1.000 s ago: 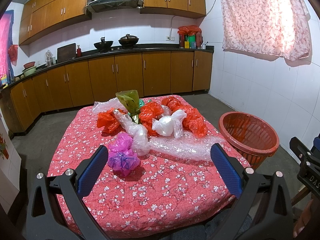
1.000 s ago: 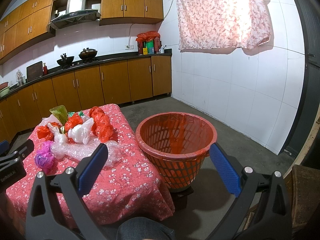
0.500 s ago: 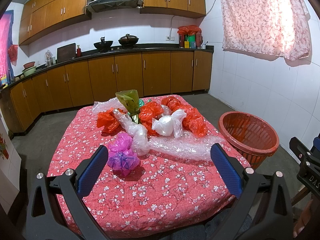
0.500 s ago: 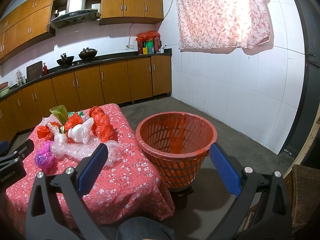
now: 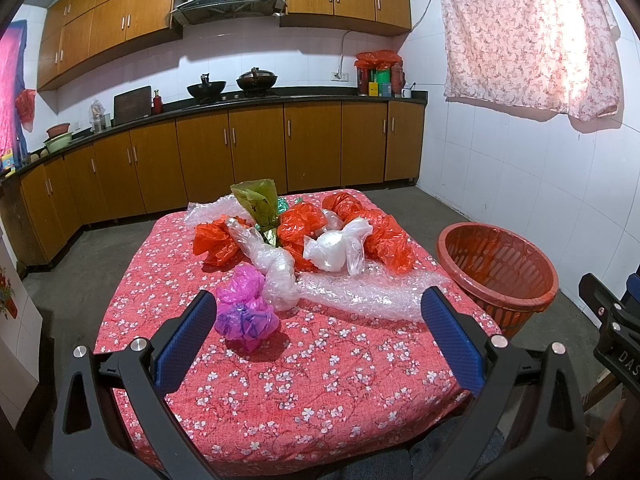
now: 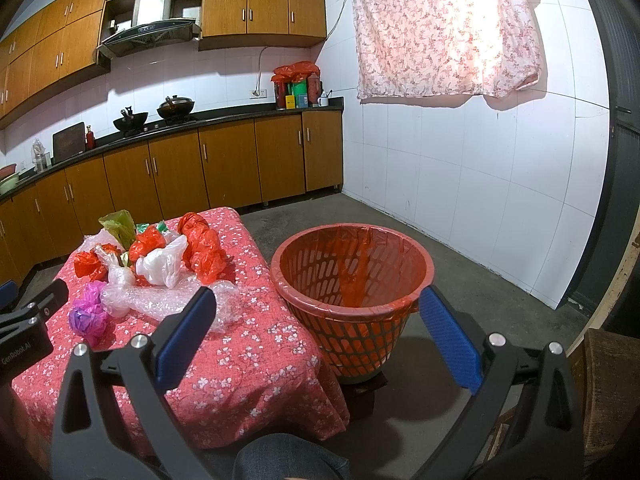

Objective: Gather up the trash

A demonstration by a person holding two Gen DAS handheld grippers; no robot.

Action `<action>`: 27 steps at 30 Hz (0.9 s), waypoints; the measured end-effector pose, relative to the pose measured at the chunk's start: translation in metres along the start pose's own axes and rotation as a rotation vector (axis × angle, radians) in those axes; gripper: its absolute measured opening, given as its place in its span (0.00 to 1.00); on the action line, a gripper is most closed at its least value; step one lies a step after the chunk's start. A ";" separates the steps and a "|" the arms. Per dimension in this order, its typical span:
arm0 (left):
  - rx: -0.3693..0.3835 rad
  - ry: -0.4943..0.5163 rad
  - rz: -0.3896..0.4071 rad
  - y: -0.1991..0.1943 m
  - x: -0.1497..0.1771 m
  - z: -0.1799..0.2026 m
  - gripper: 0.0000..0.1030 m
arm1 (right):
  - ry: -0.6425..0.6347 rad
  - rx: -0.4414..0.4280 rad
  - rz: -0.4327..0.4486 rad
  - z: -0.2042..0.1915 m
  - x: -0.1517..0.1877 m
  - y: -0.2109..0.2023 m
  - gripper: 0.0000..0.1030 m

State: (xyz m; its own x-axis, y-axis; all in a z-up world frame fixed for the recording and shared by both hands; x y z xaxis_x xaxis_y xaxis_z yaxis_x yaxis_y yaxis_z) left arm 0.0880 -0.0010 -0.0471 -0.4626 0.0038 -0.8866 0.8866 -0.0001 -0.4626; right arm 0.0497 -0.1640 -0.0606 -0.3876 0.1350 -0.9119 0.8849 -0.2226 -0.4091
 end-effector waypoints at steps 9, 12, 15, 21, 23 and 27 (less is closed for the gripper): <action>0.000 0.000 0.000 0.000 0.001 0.001 0.98 | 0.000 0.000 0.000 0.000 0.000 0.000 0.96; 0.000 0.000 0.000 0.000 0.001 0.001 0.98 | 0.000 0.000 0.000 0.000 0.000 0.000 0.96; 0.000 0.000 0.000 0.000 0.001 0.001 0.98 | 0.000 0.000 0.000 0.000 0.000 0.000 0.96; 0.000 0.000 0.000 0.000 0.001 0.001 0.98 | 0.000 0.001 0.001 0.000 0.000 0.001 0.96; 0.000 0.000 -0.001 0.000 0.002 0.002 0.98 | 0.000 0.000 -0.001 0.000 0.001 0.001 0.96; -0.004 0.001 -0.002 0.000 0.002 0.002 0.98 | -0.002 0.002 -0.003 0.001 0.000 0.002 0.96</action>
Point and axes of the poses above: each gripper's, at about its wrist camera, not at the fingertips, and y roughly the way its jaws point, z to its right, x to its underside, the point moved 10 cm from there along y, roughly the way its jaws point, and after that the axes turned 1 degree about -y, right-handed, at the moved point
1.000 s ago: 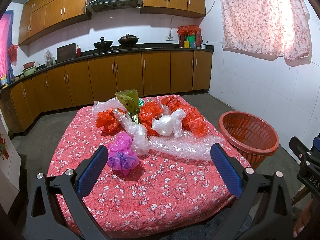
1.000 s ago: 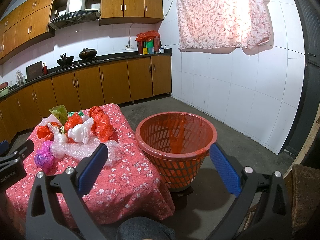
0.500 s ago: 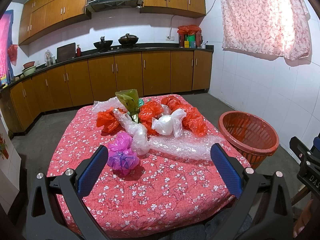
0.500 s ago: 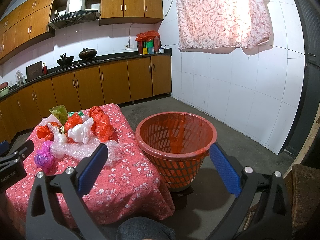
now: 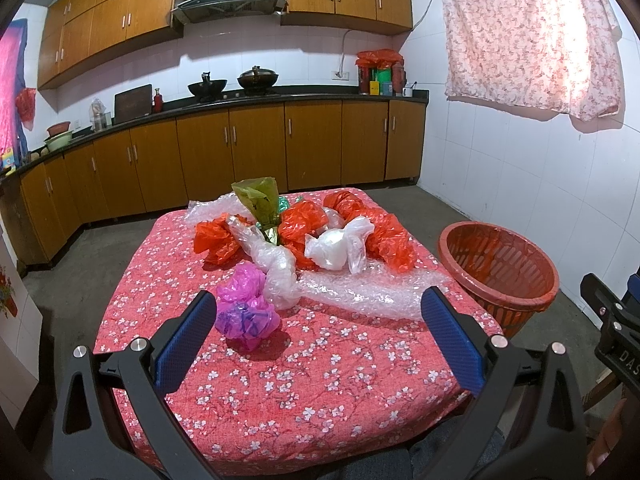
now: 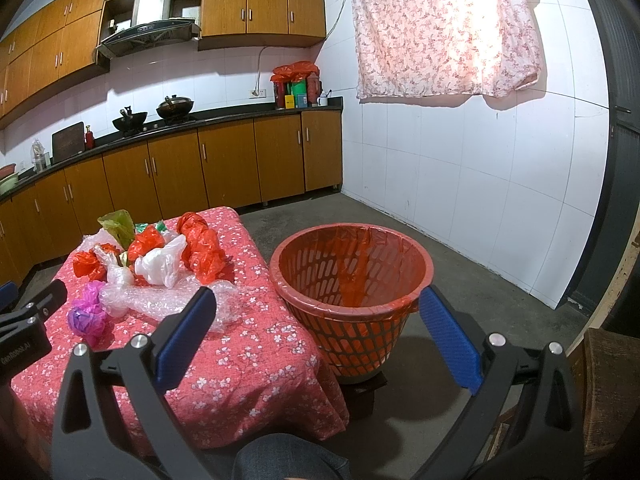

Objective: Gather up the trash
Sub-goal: 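Reach the left tool to the pink-purple bag and close on it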

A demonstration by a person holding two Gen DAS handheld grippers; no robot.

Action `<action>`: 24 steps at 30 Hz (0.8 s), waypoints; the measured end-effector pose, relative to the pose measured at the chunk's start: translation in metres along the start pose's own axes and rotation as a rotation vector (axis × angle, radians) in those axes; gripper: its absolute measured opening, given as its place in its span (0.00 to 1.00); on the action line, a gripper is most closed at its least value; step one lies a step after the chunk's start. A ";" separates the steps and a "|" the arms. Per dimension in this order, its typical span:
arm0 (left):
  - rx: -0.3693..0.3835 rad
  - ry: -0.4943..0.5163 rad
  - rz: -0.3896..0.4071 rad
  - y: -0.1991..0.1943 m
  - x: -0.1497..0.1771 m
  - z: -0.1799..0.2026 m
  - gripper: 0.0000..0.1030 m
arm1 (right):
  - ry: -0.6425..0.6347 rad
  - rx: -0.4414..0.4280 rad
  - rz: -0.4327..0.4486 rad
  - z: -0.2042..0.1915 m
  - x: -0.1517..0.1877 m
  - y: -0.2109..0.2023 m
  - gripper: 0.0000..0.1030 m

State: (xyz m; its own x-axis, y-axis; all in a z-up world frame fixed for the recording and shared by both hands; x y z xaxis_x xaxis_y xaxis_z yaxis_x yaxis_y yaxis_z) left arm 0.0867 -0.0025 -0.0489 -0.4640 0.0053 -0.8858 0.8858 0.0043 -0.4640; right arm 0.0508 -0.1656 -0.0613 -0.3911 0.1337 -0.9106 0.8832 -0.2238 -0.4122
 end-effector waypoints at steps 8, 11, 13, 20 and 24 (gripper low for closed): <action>-0.042 -0.014 -0.023 0.014 0.009 -0.015 0.98 | -0.012 -0.011 0.009 -0.006 -0.006 0.006 0.96; -0.072 -0.038 -0.058 0.030 0.016 -0.037 0.98 | -0.014 -0.022 0.012 -0.007 -0.008 0.016 0.96; -0.087 -0.047 -0.076 0.040 0.020 -0.047 0.98 | -0.016 -0.030 0.010 -0.012 -0.008 0.024 0.96; -0.150 -0.066 -0.160 0.088 0.035 -0.079 0.94 | -0.031 -0.062 -0.018 -0.033 -0.009 0.054 0.96; -0.146 -0.079 -0.222 0.114 0.043 -0.085 0.85 | -0.054 -0.080 -0.036 -0.052 -0.007 0.069 0.96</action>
Point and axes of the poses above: each gripper's, at about its wrist camera, not at the fingertips, and y roughly the way its jaws point, z to its right, x to its underside, the point moved 10 cm from there along y, roughly the way its jaws point, and after that the axes turned 1 degree about -y, right-handed, at the moved point
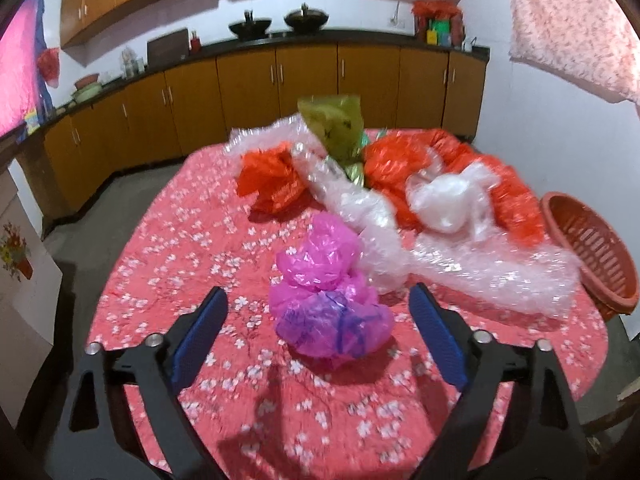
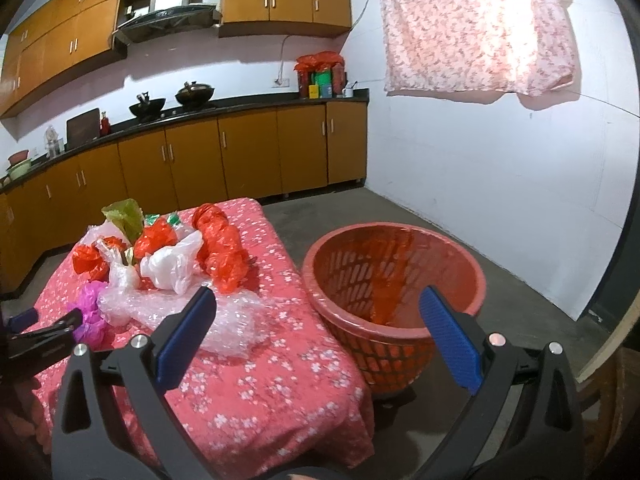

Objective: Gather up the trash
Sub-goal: 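Reach the left tool to the pink-purple bag and close on it, then grasp the clear bubble wrap with the right tool while the left tool holds the pink bag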

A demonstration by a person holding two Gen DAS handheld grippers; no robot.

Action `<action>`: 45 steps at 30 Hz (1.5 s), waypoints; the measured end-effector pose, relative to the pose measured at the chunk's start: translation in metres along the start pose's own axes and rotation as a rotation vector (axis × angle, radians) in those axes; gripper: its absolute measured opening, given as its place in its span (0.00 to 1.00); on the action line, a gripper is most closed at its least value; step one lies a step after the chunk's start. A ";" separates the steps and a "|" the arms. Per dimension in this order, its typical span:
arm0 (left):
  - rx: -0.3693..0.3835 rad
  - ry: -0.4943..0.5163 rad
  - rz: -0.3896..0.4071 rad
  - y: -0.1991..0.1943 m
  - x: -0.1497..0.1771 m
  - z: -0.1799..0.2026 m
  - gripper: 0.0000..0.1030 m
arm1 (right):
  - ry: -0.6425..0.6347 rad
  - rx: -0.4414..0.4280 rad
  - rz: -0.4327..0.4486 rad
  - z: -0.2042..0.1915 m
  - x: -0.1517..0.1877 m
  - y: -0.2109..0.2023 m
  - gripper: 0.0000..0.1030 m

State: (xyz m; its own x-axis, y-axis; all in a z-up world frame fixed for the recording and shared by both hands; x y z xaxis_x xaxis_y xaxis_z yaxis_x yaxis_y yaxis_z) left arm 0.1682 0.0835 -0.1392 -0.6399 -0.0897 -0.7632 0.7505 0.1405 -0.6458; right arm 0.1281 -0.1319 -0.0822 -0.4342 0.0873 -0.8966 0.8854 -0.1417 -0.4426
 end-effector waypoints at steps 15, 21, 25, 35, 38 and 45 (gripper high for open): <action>0.025 -0.013 -0.097 0.047 0.003 -0.007 0.63 | -0.075 -0.043 -0.065 -0.050 0.009 0.042 0.96; 0.006 -0.031 -0.080 0.047 0.000 -0.028 0.58 | -0.098 -0.067 -0.089 -0.071 0.013 0.054 0.96; -0.008 -0.049 -0.077 0.047 0.000 -0.048 0.57 | -0.121 -0.100 -0.112 -0.089 0.018 0.062 0.96; -0.050 -0.081 -0.047 0.041 -0.009 -0.090 0.57 | -0.163 -0.195 -0.178 -0.135 0.030 0.086 0.96; -0.059 -0.090 -0.041 0.042 -0.012 -0.099 0.57 | -0.184 -0.215 -0.203 -0.146 0.034 0.094 0.96; -0.067 -0.101 -0.030 0.042 -0.016 -0.109 0.57 | -0.232 -0.219 -0.267 -0.161 0.044 0.117 0.96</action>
Point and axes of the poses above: each gripper's, at about its wrist camera, not at the fingertips, and y roughly the way its jaws point, z to its right, x to its underside, the point moved 10 cm from there along y, roughly the way its jaws point, and after that the axes turned 1 degree about -y, right-handed, at the moved point
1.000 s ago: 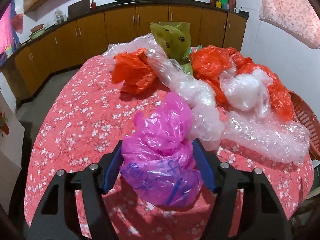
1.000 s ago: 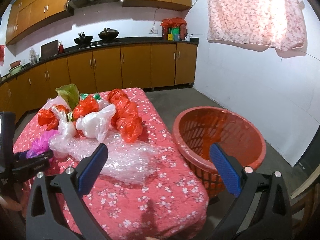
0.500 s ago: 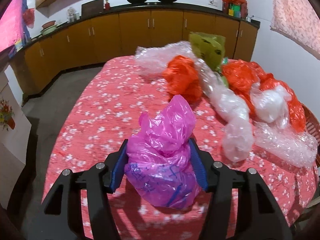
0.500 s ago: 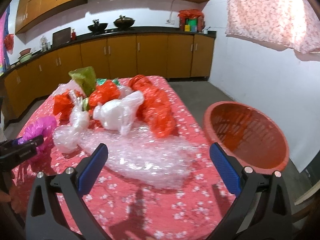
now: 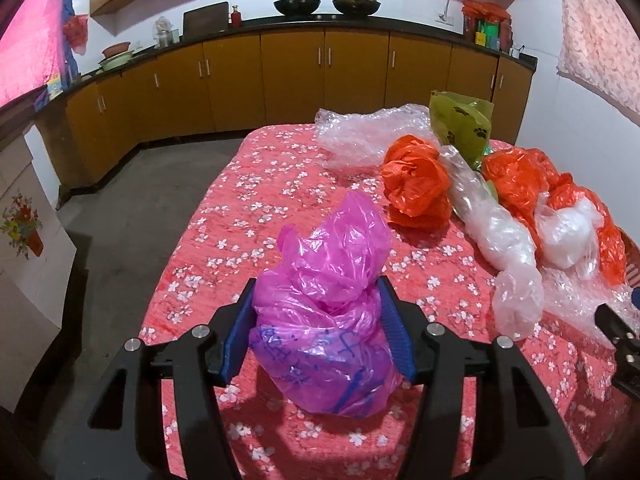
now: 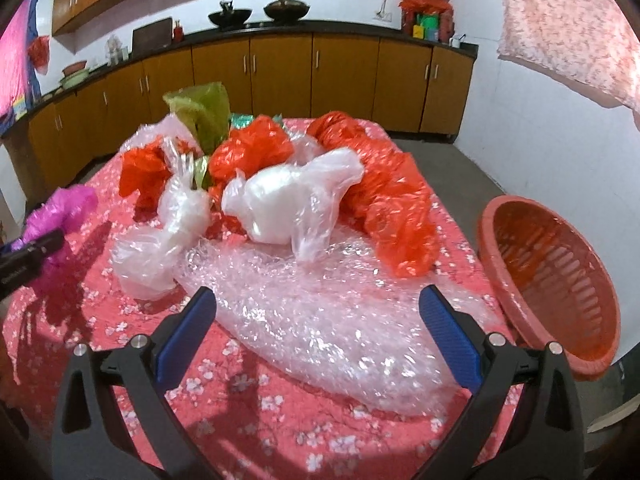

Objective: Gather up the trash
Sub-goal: 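Grasp the clear bubble wrap with the right tool while the left tool holds the pink bag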

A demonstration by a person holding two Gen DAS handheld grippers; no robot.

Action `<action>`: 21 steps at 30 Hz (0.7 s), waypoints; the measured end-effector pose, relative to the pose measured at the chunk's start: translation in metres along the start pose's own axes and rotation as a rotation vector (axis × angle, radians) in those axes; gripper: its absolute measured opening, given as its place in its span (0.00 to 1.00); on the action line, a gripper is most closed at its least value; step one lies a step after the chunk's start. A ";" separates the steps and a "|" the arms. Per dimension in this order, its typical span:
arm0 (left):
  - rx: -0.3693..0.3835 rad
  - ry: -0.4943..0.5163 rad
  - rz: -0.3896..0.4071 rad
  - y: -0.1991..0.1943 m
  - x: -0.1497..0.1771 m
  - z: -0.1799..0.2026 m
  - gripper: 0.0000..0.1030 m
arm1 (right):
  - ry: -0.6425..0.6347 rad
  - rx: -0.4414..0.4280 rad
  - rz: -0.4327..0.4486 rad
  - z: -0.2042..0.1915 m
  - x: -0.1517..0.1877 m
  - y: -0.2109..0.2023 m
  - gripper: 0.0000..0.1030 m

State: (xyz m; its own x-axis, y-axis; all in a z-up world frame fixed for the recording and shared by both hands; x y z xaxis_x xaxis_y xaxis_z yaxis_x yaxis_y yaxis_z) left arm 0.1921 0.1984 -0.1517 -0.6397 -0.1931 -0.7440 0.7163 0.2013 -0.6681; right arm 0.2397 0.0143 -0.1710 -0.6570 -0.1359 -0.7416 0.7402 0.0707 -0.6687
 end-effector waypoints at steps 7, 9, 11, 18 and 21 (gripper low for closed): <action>0.005 0.001 0.003 0.000 -0.001 0.000 0.57 | -0.025 -0.028 -0.071 -0.009 0.007 0.020 0.72; 0.007 0.004 0.005 -0.002 -0.001 0.001 0.57 | -0.038 -0.028 -0.083 -0.011 0.009 0.023 0.62; 0.008 0.008 0.007 -0.003 -0.001 0.003 0.57 | -0.037 -0.032 -0.092 -0.009 0.011 0.022 0.50; 0.015 0.016 0.020 -0.012 -0.004 0.009 0.57 | 0.003 -0.093 -0.086 -0.002 0.006 0.012 0.17; 0.018 0.017 0.030 -0.017 -0.006 0.011 0.57 | 0.001 -0.117 -0.058 -0.006 0.000 0.000 0.14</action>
State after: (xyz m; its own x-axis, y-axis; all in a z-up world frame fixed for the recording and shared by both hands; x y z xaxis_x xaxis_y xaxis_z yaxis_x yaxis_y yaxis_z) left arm 0.1870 0.1852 -0.1358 -0.6225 -0.1705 -0.7638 0.7399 0.1896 -0.6454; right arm 0.2388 0.0204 -0.1719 -0.6983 -0.1420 -0.7016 0.6794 0.1774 -0.7120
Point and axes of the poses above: each gripper's, at about its wrist camera, not at the fingertips, and y roughly the way its jaws point, z to its right, x to its underside, the point moved 10 cm from there along y, roughly the way its jaws point, and after that the axes turned 1 degree about -y, right-handed, at the moved point
